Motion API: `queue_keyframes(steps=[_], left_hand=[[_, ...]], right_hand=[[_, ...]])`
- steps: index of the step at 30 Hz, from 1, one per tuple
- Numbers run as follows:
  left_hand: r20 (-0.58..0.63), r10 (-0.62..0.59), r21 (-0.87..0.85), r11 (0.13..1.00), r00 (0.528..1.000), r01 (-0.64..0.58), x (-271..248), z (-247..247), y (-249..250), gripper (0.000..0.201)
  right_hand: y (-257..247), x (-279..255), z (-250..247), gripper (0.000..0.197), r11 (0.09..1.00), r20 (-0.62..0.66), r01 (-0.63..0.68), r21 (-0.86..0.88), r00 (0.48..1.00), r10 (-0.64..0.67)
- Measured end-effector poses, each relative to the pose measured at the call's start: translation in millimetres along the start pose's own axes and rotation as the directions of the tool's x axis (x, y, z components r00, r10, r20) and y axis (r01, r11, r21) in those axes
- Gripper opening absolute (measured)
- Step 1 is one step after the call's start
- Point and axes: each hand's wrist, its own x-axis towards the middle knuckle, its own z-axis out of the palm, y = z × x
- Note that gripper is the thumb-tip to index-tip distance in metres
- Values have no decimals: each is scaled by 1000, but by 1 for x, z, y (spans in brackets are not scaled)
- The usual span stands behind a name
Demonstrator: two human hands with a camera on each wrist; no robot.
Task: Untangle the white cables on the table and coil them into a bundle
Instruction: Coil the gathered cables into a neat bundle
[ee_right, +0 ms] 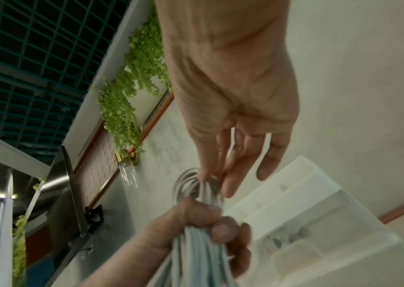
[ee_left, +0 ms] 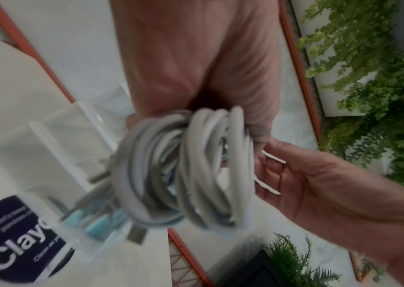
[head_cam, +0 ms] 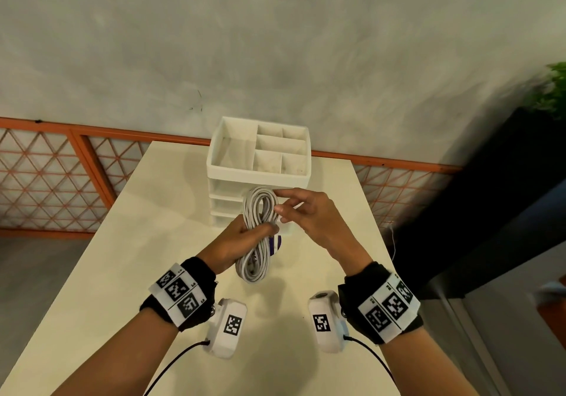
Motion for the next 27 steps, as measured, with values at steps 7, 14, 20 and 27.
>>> queue_keyframes(steps=[7, 14, 20, 27], left_hand=[[-1, 76, -369, 927, 997, -71, -2, 15, 16, 24], [90, 125, -121, 986, 988, -113, 5, 11, 23, 24], [97, 140, -105, 986, 985, -130, 7, 12, 29, 9], [87, 12, -210, 978, 996, 6, 12, 15, 19, 7]], right_hand=[[23, -17, 21, 91, 930, 249, -272, 247, 945, 211], [24, -13, 17, 40, 946, 467, -294, 134, 861, 201], [29, -13, 24, 38, 925, 377, -320, 204, 898, 228], [33, -23, 27, 4, 887, 430, -385, 253, 866, 254]])
